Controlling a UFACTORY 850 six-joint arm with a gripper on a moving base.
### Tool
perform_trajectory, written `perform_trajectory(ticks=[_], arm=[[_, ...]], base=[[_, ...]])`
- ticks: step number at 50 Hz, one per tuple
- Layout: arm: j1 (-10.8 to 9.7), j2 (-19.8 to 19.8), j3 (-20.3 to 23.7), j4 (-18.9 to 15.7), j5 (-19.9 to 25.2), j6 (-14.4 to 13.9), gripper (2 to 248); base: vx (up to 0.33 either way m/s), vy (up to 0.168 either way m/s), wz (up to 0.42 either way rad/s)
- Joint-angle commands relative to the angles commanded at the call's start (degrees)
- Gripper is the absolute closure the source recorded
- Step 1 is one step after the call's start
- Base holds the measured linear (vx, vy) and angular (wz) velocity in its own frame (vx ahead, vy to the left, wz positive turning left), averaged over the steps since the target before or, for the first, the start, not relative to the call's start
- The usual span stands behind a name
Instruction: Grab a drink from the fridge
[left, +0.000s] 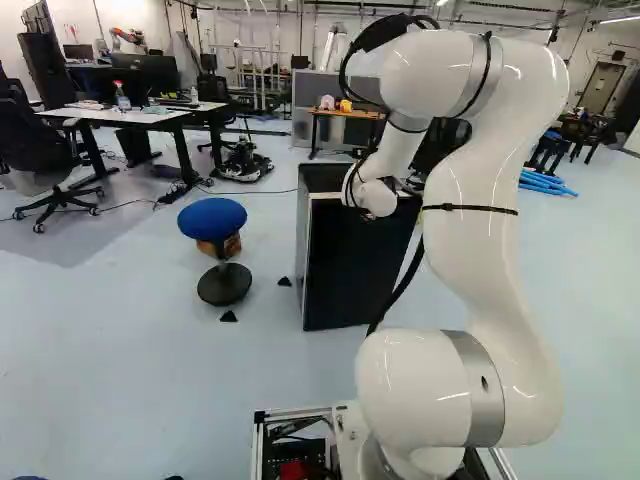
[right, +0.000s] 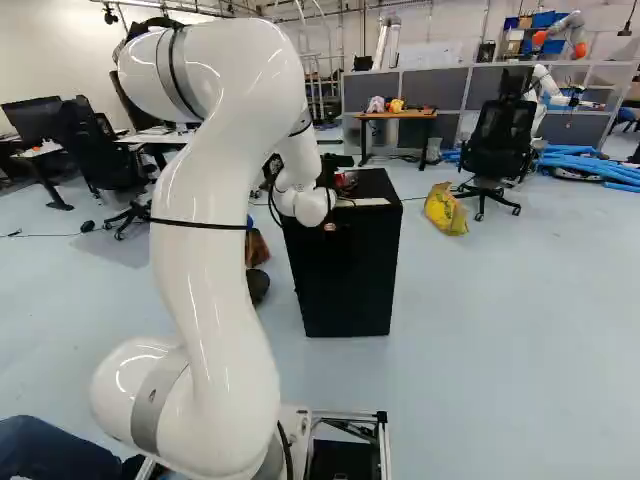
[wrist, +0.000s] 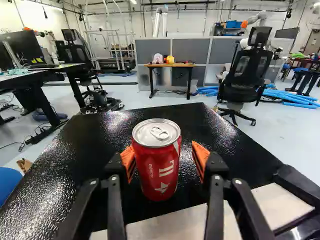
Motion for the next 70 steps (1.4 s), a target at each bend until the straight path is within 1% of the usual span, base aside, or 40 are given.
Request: perform_trajectory(ticks=[5,6,10,11,23,55,70], arm=[[0.00,0.00,0.00,0.00,0.00,0.00,100],[0.00,0.00,0.00,0.00,0.00,0.00,138],[0.00,0.00,0.00,0.00,0.00,0.00,138],[0.00,0.00,0.00,0.00,0.00,0.00,150],[0.00,0.28,0.04,0.00,0.00,0.00,150],[0.00,3.79,0.28,0.00,0.00,0.00,150],[0.02,3.88,0.39,0.00,-0.02,0.00,150]], base=[[0.000,0.000,0.000],[0.000,0.000,0.000],[0.000,0.000,0.000],[0.000,0.000,0.000],[0.000,0.000,0.000],[0.000,0.000,0.000],[0.000,0.000,0.000]])
